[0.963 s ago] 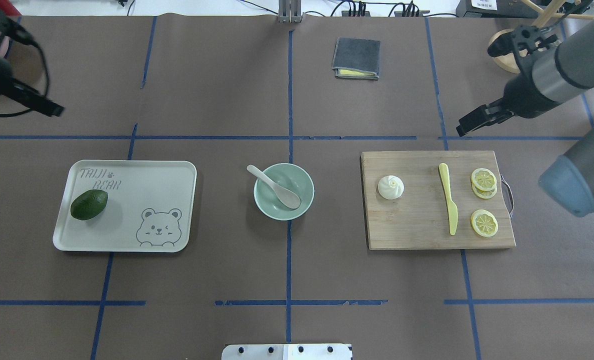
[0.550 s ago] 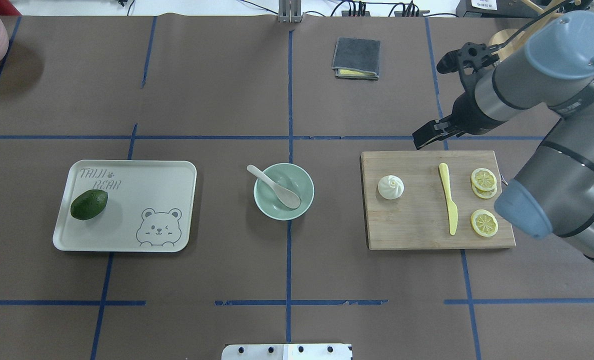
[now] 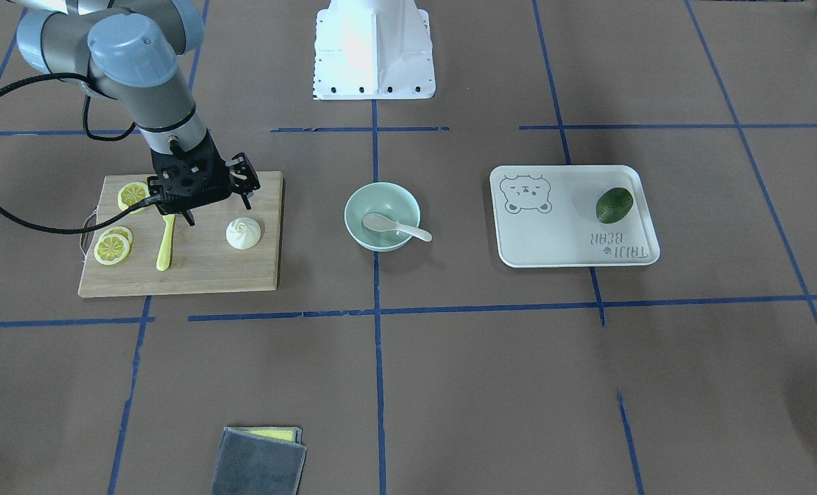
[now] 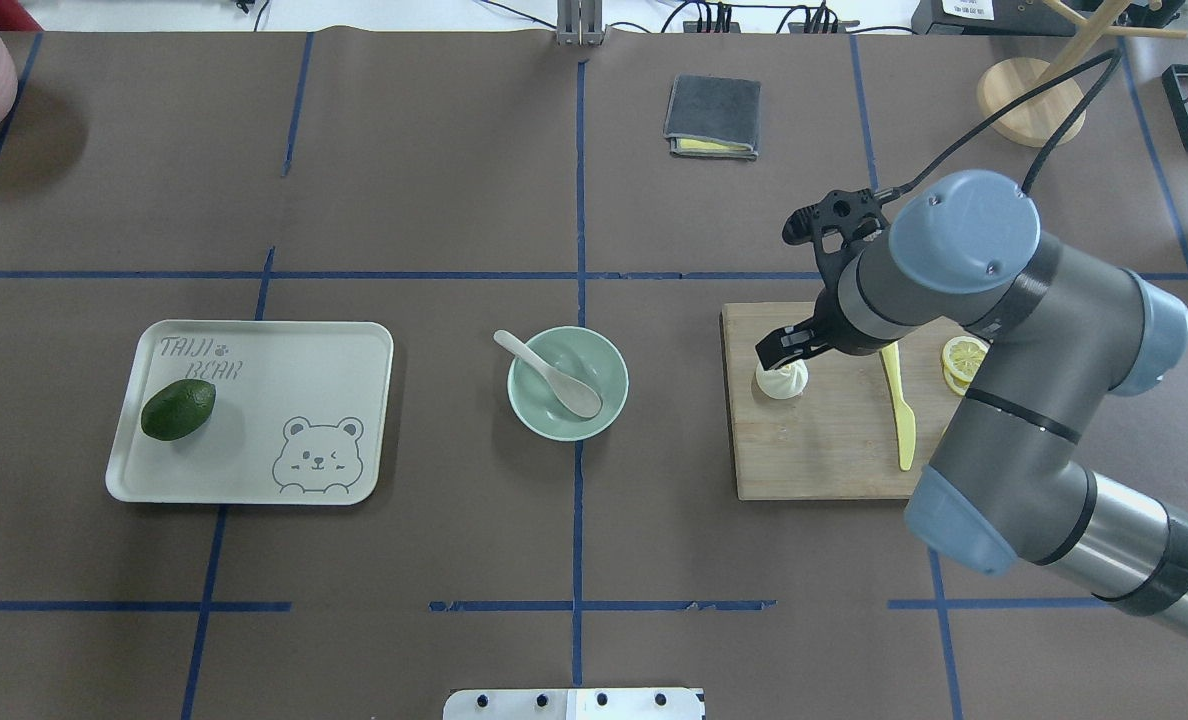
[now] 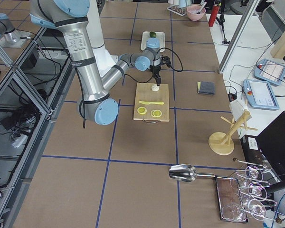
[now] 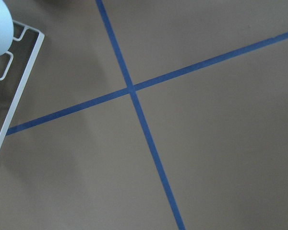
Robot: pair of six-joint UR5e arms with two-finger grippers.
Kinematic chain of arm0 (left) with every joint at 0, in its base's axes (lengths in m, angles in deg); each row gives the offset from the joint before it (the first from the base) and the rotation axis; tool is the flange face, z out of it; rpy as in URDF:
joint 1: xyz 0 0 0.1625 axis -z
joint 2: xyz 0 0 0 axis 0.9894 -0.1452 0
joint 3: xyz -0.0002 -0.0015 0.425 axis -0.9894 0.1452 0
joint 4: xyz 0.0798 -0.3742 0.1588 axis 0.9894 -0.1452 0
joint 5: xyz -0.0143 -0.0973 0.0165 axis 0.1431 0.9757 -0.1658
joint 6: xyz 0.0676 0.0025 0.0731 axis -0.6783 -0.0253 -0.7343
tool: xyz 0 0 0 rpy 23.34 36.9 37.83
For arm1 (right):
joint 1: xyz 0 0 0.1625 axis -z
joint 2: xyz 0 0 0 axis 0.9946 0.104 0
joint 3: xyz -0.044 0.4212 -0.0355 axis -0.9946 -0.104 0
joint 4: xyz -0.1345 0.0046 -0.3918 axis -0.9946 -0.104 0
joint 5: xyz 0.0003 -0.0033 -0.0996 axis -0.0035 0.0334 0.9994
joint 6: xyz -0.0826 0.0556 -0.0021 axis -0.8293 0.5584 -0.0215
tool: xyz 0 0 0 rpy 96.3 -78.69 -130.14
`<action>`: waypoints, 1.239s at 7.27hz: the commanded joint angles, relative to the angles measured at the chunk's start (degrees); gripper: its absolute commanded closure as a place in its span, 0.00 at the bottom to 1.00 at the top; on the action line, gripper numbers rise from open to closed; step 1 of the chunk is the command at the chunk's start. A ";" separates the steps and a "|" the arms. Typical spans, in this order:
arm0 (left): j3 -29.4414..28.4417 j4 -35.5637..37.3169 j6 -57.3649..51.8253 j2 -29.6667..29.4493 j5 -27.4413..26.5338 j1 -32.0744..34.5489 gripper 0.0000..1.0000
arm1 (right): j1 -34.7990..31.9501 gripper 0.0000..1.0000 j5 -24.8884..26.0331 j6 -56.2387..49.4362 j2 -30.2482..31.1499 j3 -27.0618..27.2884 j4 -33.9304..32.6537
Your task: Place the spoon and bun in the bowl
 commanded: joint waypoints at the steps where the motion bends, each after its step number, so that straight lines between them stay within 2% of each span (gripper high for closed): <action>1: -0.37 0.15 -0.18 0.11 -0.52 0.08 0.00 | 2.43 0.19 2.28 1.76 -0.13 -5.74 6.33; 2: -0.37 0.15 -0.26 0.11 -0.35 0.08 0.00 | 2.52 0.34 2.28 1.94 -1.26 -6.73 7.41; 3: -0.37 0.15 -0.35 0.11 -0.35 0.08 0.00 | 2.52 0.81 2.28 2.03 -1.27 -6.74 7.42; 4: -0.29 0.24 -0.35 0.11 -0.17 0.08 0.00 | 2.61 1.00 2.11 2.03 -1.27 -6.57 7.42; 6: -0.29 0.24 -0.44 0.11 -0.17 0.17 0.00 | 2.61 1.00 2.37 2.21 -1.27 -6.22 7.51; 7: -0.20 0.24 -0.44 0.11 -0.17 0.17 0.00 | 2.79 1.00 2.46 5.25 -3.36 -5.69 6.11; 9: -0.02 0.24 -0.44 0.11 -0.17 0.26 0.00 | 3.66 1.00 2.46 10.26 -14.05 -6.12 -4.12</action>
